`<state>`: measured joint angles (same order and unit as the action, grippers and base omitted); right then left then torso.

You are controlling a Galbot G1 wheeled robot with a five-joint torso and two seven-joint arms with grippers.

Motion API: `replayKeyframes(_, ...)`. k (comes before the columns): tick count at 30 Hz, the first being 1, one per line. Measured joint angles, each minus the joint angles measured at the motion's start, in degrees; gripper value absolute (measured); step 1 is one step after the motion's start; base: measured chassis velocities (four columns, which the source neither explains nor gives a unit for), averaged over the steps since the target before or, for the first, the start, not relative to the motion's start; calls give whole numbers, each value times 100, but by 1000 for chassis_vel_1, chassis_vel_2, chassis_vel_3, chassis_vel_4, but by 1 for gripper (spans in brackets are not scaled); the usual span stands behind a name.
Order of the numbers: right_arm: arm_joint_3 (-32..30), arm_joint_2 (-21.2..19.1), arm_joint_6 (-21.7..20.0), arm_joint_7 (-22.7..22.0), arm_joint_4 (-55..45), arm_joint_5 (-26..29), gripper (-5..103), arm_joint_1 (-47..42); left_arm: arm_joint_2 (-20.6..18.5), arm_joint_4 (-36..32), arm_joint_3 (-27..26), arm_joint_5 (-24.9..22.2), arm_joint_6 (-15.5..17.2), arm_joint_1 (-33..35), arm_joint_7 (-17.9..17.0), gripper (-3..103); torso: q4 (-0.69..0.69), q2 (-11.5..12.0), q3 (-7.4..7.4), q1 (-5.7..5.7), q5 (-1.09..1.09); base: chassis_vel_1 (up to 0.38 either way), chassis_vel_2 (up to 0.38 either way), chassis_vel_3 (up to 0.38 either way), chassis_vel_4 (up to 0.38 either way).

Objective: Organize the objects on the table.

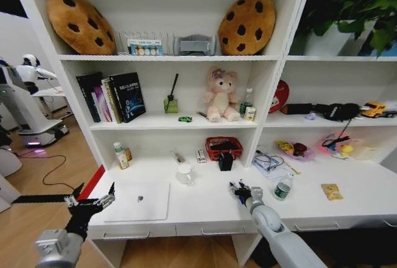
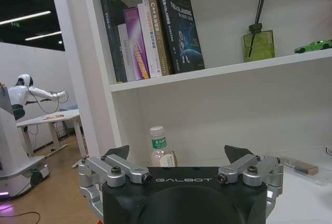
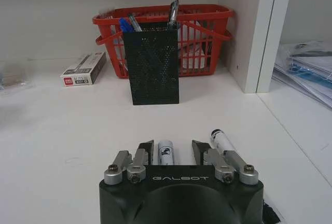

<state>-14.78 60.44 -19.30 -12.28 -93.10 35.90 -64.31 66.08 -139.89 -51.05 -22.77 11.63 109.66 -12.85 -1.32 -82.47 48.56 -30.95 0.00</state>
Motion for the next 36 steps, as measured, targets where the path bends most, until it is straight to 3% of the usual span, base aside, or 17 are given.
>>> replayKeyframes(2,10,-7,-1,4,1,1,42,13,0,0,0,0,0,0,0,100,0,0,0,0,0,0,0,0,0)
replayKeyframes(3,17,-15,-3,13,4,7,32,29,0,0,0,0,0,0,0,100,0,0,0,0,1,0,0,0,0)
replayKeyframes(9,7,-25,13,76,48,17,16,35,0,0,0,0,0,0,0,100,0,0,0,0,1,0,0,0,0)
replayKeyframes(14,-10,-32,77,119,54,-90,14,17,0,0,0,0,0,0,0,100,-1,0,0,0,0,0,0,0,0)
replayKeyframes(16,-43,-53,669,589,102,-349,14,82,0,0,0,0,0,0,0,100,-2,1,1,0,3,0,0,0,0)
replayKeyframes(17,-43,-53,669,589,102,-349,14,82,0,0,0,0,0,0,0,100,-2,1,1,0,3,0,0,0,0)
replayKeyframes(18,-64,-92,1126,899,128,-490,14,184,0,0,0,0,0,0,0,100,-1,1,0,0,0,0,0,0,0)
replayKeyframes(19,-64,-92,1126,899,128,-490,14,184,0,0,0,0,0,0,0,100,-1,1,0,0,0,0,0,0,0)
replayKeyframes(21,-45,-149,2003,1234,274,-818,14,517,0,0,0,0,0,0,0,100,-1,1,1,0,0,0,0,0,0)
replayKeyframes(22,-45,-149,2003,1234,274,-818,14,517,0,0,0,0,0,0,0,100,-1,1,1,0,0,0,0,0,0)
replayKeyframes(24,34,-138,2798,1308,652,-1207,14,957,0,1,0,0,0,0,0,100,0,0,0,0,-1,0,0,0,0)
replayKeyframes(27,233,29,3452,1106,1262,-1540,14,1630,0,0,0,0,0,0,0,100,-1,1,1,0,0,0,0,0,0)
replayKeyframes(28,233,29,3452,1106,1262,-1540,14,1630,0,0,0,0,0,0,0,100,-1,1,1,0,0,0,0,0,0)
replayKeyframes(30,527,101,3887,967,1716,-1595,14,2118,0,0,0,0,0,0,0,100,1,1,1,-1,0,0,0,0,0)
replayKeyframes(36,771,326,4308,911,2475,-1908,14,2662,0,0,0,0,0,0,0,100,1,1,1,-1,-1,0,0,0,0)
